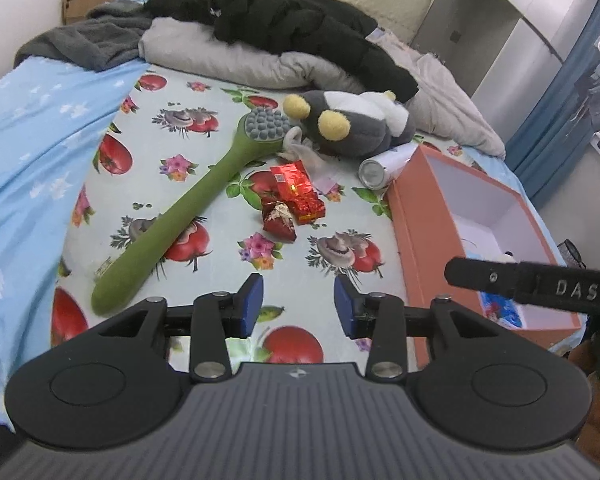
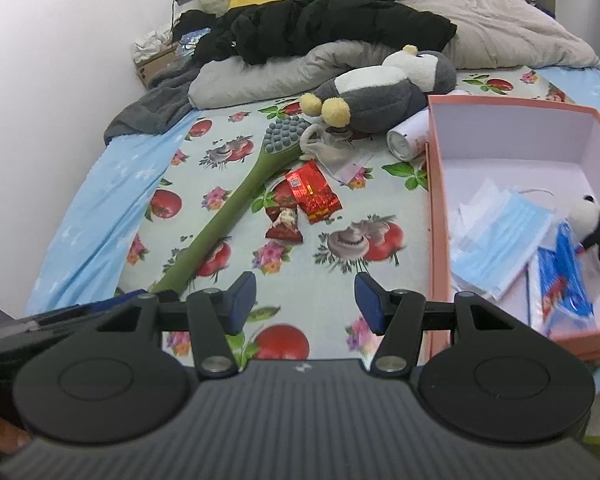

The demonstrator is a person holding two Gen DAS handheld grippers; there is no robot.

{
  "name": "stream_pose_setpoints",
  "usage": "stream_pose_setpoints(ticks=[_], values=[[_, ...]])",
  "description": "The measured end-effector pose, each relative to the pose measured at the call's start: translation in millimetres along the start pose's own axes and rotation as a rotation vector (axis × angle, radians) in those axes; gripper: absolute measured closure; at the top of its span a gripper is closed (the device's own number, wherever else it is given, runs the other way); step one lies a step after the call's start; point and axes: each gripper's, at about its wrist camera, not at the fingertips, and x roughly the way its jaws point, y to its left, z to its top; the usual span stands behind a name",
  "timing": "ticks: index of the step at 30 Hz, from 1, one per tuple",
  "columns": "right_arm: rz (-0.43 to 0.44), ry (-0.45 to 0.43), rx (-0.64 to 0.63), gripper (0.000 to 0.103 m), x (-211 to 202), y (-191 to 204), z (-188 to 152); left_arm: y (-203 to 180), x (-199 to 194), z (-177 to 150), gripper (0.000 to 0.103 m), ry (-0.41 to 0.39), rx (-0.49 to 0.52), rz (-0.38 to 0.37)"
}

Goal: Organize soft objects
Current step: 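Move both open tools toward the red tea packets beside the green brush, then grasp the small red-brown packet with the left tool while the right tool grasps the red tea packet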

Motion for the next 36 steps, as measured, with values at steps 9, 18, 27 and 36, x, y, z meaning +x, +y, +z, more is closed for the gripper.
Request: stream_pose_setpoints(ticks=[9, 18, 27, 36], values=[[-0.004, 0.052, -0.004, 0.045, 73.5, -7.2, 52.6, 17.8, 79.8, 33.2, 0.052, 0.065, -0.014, -0.020], [0.028, 0.164, 0.009, 0.046, 166.8, -25.9, 89.8, 24.4, 166.6, 54.9, 0.052, 0.135, -0.016, -0.048], [0.031, 0.286, -0.003, 0.046, 240.3, -34.1, 108.6, 27.6, 211.6, 68.3, 0.052, 0.144, 0.049, -0.063], [0.019, 0.385, -0.086, 0.045, 290.6, -23.6, 109.2, 32.0, 236.4, 68.4, 0.053, 0.167, 0.018, -0.064]])
